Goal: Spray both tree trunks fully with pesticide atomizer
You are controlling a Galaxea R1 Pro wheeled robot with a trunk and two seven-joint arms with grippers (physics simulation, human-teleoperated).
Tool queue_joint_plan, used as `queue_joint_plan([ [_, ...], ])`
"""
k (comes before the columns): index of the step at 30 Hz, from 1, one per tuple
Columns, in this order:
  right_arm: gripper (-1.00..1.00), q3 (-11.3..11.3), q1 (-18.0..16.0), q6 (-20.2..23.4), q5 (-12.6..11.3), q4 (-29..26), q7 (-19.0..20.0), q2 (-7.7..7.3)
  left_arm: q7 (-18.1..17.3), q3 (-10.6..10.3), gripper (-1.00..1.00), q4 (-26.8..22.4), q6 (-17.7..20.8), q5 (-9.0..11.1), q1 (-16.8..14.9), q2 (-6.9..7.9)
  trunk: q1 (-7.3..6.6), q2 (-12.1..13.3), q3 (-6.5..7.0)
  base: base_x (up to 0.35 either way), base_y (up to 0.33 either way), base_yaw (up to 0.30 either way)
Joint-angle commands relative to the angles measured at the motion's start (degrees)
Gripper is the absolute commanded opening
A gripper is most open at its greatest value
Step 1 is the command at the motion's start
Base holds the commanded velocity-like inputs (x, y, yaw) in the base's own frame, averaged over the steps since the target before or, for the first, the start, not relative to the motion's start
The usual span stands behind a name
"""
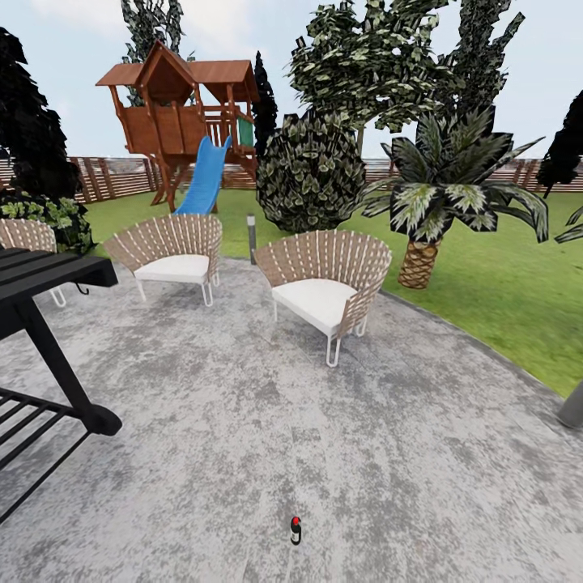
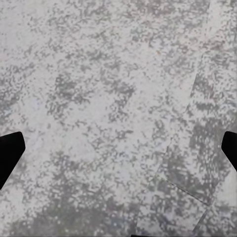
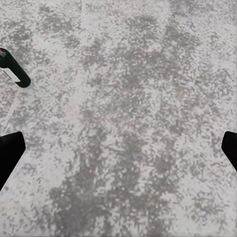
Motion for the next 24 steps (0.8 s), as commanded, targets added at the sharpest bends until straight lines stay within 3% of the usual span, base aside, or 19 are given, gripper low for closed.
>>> queue_joint_plan([
  [1,1.00,0.0,0.0,-0.2,0.0,0.0,0.0,0.00,-0.1,0.0,1.00,0.1,-0.2,0.5,0.0,0.00,0.22,-0.4,-0.24,0.000,0.000,0.000],
  [24,1.00,0.0,0.0,-0.2,0.0,0.1,0.0,0.00,-0.1,0.1,1.00,0.4,-0.2,0.5,0.0,-0.09,5.27,-9.7,-4.36,0.000,0.000,0.000],
])
